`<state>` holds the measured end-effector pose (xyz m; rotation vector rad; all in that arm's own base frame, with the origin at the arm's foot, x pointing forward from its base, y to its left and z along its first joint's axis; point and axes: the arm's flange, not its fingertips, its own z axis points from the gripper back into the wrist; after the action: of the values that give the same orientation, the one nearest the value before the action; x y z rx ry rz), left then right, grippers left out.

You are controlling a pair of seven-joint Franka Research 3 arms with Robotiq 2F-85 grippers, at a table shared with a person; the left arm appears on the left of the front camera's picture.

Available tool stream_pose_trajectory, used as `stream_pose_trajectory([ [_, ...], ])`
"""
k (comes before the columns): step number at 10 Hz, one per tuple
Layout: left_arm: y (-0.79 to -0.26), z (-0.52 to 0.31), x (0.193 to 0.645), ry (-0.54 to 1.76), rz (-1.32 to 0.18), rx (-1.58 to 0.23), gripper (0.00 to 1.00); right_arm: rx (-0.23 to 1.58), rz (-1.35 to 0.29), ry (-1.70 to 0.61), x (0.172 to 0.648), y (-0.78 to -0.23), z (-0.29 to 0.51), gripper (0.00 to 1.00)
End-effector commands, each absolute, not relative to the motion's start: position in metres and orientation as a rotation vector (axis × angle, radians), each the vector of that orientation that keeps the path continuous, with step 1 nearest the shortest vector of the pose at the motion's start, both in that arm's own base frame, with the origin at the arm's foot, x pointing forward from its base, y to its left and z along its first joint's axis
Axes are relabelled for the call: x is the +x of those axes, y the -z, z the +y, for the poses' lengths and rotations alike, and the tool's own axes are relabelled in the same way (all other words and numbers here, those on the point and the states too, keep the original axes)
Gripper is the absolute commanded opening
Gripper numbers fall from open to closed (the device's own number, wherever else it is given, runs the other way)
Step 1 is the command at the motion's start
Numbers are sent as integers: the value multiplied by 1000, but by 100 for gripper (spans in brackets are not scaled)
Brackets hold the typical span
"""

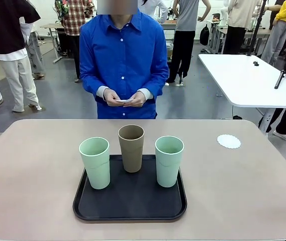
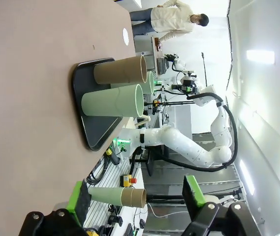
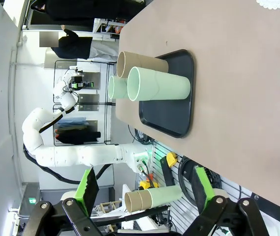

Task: Place coasters on the table and set cups on them.
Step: Pick up one Reusable plastic cup and place it on a coaster set by the human.

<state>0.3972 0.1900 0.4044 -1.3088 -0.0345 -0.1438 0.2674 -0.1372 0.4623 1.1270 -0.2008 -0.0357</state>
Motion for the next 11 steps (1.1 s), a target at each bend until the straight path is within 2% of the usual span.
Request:
stream_pose_trajectory([
  [1, -406, 190, 397, 145, -40, -1318, 100, 1122, -203, 47, 266, -464, -138, 100],
  [3, -406, 190, 397, 145, -40, -1318, 100, 1127, -201, 36, 267, -462, -137, 100],
  [6, -406, 190, 397, 145, -40, -1318, 100, 768, -246, -304, 301, -504, -117, 100],
  [9, -406, 190, 397, 145, -40, -1318, 100, 448, -318, -565, 336, -551, -41, 100],
  [11, -406, 190, 397, 145, -40, -1318, 100, 372, -323, -702, 362, -545, 21, 100],
])
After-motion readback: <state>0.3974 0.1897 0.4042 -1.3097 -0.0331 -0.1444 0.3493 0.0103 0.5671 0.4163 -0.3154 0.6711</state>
